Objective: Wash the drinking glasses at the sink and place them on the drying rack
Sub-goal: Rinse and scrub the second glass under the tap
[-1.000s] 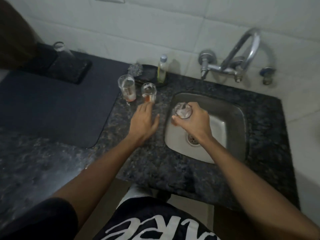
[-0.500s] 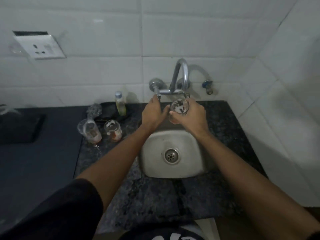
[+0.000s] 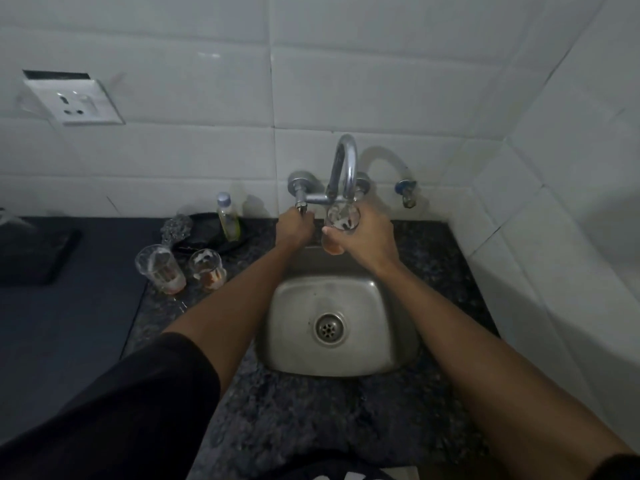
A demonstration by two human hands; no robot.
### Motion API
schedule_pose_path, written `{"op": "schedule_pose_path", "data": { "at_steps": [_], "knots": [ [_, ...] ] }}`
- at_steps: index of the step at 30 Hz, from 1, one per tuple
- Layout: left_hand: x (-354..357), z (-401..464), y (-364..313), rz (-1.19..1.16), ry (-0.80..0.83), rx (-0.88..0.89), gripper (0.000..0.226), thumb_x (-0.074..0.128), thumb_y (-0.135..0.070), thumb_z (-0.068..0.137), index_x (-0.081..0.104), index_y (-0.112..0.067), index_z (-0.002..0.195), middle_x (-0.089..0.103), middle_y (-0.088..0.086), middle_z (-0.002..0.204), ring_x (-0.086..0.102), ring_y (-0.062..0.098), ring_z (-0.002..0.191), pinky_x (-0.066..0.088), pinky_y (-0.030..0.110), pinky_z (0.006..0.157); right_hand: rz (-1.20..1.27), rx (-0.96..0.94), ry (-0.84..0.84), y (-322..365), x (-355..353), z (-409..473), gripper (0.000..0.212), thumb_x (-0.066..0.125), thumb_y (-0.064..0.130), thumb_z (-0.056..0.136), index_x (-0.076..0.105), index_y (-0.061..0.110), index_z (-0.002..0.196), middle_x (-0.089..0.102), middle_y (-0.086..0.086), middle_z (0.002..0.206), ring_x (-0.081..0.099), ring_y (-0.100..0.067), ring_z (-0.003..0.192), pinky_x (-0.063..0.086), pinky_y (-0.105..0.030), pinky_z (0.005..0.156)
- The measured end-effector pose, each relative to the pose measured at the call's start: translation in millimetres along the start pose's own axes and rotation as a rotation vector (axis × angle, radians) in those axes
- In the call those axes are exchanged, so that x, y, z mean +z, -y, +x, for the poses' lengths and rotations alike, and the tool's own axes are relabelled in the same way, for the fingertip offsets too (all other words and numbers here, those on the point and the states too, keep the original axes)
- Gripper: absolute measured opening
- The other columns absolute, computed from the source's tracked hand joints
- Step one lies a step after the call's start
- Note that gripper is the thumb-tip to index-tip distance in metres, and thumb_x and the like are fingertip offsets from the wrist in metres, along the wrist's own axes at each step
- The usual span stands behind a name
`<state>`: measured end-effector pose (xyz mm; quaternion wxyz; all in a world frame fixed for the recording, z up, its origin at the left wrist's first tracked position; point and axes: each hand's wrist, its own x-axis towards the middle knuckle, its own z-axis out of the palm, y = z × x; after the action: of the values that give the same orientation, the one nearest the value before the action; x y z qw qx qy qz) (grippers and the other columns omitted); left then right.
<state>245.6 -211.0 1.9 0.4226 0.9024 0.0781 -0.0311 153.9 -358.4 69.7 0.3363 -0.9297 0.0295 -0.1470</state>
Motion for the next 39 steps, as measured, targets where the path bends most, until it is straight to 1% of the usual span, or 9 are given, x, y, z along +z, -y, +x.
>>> {"op": "schedule_pose_path", "data": {
  "at_steps": [5,9,12,19,23,32,34,36,39],
  "knots": [
    [-1.7,1.0,-11.2,0.053,-0.006,-0.019,0.047,0.040,-0.030,0.110,0.067,0.008,0.115,0.069,0.028,0.119,0.065,0.043,0.112,0.050,0.044,0.089,0.057,0.003,0.004,-1.8,2.1,3.2,0.061,0.085,0.058,0.071,0.067,0.020,0.115,0.074,0.005,0.102,0.071,-0.013,0.092,0.061,-0.034,0.080],
    [0.1,4.3,-10.4,0.019,-0.014,-0.050,0.045,0.040,-0.028,0.110,0.068,0.007,0.113,0.070,0.024,0.115,0.066,0.039,0.107,0.042,0.037,0.074,0.075,-0.001,-0.009,-1.7,0.4,9.3,0.058,0.087,0.054,0.073,0.066,0.017,0.112,0.074,0.004,0.100,0.070,-0.014,0.091,0.060,-0.032,0.079],
    [-1.0,4.9,-9.8,-0.016,-0.020,-0.071,0.045,0.042,-0.028,0.109,0.068,0.009,0.112,0.070,0.025,0.114,0.066,0.040,0.105,0.038,0.035,0.073,0.083,-0.015,-0.004,-1.7,1.2,12.0,0.063,0.085,0.057,0.072,0.065,0.017,0.116,0.074,0.004,0.102,0.071,-0.015,0.093,0.062,-0.038,0.082],
    [-1.2,3.8,-8.0,-0.086,-0.053,-0.075,0.047,0.044,-0.030,0.108,0.070,0.009,0.102,0.070,0.022,0.099,0.066,0.035,0.092,0.043,0.037,0.071,0.123,-0.035,0.000,-5.3,2.4,13.2,0.062,0.088,0.053,0.072,0.064,0.018,0.118,0.074,0.004,0.105,0.071,-0.015,0.096,0.062,-0.040,0.084],
    [-1.9,4.6,-6.9,-0.123,-0.059,-0.104,0.050,0.046,-0.033,0.106,0.072,0.009,0.098,0.073,0.027,0.100,0.069,0.042,0.095,0.052,0.043,0.077,0.105,-0.036,-0.003,-8.1,3.2,14.2,0.061,0.088,0.053,0.072,0.064,0.018,0.115,0.073,0.004,0.103,0.070,-0.015,0.094,0.061,-0.039,0.082],
    [1.4,7.7,-4.1,-0.205,-0.037,-0.195,0.049,0.048,-0.035,0.104,0.072,0.008,0.101,0.073,0.028,0.103,0.069,0.042,0.097,0.054,0.046,0.082,0.118,-0.064,-0.028,-11.2,6.1,14.4,0.060,0.088,0.052,0.071,0.064,0.016,0.114,0.073,0.004,0.099,0.070,-0.014,0.090,0.061,-0.037,0.079],
    [4.6,7.0,-4.3,-0.355,0.035,-0.331,0.057,0.047,-0.049,0.101,0.070,0.002,0.111,0.072,0.025,0.112,0.070,0.040,0.099,0.058,0.049,0.087,0.137,-0.065,-0.016,-12.9,5.9,12.6,0.061,0.088,0.052,0.071,0.064,0.018,0.116,0.073,0.006,0.100,0.070,-0.010,0.089,0.061,-0.034,0.078],
    [5.3,-9.7,-14.3,-0.683,0.267,-0.517,0.060,0.045,-0.059,0.100,0.067,-0.006,0.117,0.073,0.021,0.114,0.072,0.035,0.096,0.062,0.050,0.084,0.171,-0.082,0.011,-16.3,7.7,10.6,0.061,0.086,0.052,0.072,0.063,0.021,0.118,0.072,0.008,0.101,0.070,-0.008,0.090,0.062,-0.033,0.078],
    [8.0,-30.4,-27.9,-1.065,0.558,-0.556,0.045,0.046,-0.046,0.103,0.072,-0.010,0.109,0.075,0.009,0.103,0.074,0.024,0.097,0.064,0.039,0.078,0.186,-0.144,0.063,-23.0,7.0,8.4,0.059,0.086,0.050,0.074,0.062,0.023,0.121,0.070,0.007,0.108,0.068,-0.009,0.098,0.061,-0.035,0.083]
  ]
}}
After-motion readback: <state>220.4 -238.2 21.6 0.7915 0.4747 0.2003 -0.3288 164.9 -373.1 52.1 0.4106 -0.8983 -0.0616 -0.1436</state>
